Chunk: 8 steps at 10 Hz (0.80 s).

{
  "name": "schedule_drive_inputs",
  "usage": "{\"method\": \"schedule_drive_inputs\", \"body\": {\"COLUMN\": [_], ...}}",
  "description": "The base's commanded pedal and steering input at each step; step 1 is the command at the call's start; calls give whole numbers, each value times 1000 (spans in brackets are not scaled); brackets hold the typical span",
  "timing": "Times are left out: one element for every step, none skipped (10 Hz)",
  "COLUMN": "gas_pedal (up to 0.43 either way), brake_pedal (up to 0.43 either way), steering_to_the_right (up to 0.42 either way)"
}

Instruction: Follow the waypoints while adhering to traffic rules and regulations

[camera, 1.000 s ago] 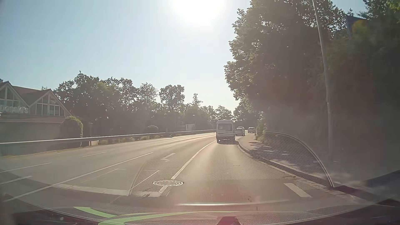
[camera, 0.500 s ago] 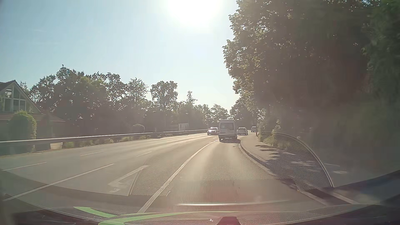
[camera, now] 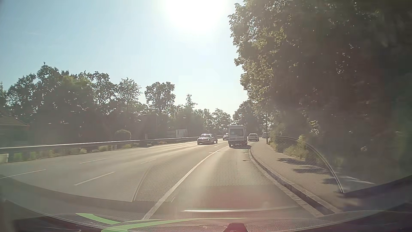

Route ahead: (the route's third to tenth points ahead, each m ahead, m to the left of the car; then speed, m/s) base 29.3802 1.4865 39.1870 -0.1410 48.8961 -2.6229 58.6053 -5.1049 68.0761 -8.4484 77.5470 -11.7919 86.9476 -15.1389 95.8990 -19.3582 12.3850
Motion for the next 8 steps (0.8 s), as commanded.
{"method": "schedule_drive_inputs", "body": {"gas_pedal": [118, 118, 118, 118, 118, 118, 118, 118], "brake_pedal": [0, 0, 0, 0, 0, 0, 0, 0], "steering_to_the_right": [16, 19, 20, 20, 20, 20, 20, 20]}}
